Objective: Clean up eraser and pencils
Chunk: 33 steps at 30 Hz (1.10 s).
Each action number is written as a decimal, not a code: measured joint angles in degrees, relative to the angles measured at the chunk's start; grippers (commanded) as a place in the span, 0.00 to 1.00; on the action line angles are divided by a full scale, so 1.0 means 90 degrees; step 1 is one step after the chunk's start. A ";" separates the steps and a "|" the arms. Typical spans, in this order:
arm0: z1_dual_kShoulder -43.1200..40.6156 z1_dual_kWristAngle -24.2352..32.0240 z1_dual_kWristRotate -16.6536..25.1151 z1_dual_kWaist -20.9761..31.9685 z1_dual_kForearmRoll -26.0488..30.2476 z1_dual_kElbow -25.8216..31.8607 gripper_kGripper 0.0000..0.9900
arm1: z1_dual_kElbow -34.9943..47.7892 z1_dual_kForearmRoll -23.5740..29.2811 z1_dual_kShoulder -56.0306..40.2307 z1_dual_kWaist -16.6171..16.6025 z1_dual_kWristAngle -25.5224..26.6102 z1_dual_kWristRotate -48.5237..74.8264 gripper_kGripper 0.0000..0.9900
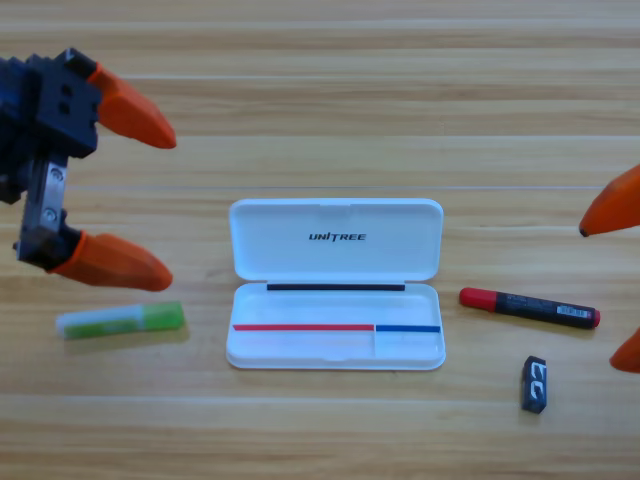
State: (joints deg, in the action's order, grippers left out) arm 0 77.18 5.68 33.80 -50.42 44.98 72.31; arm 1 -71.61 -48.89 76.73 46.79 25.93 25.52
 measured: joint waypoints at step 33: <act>0.0768 -0.1594 -0.0029 -0.0004 0.1510 0.1505 0.99 | 0.0014 -0.0193 0.0701 0.0197 -0.3063 -0.6440 0.97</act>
State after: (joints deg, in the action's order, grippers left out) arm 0 84.09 -8.66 33.54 -50.45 58.57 85.85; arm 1 -71.48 -50.63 83.04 48.56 -1.64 -32.44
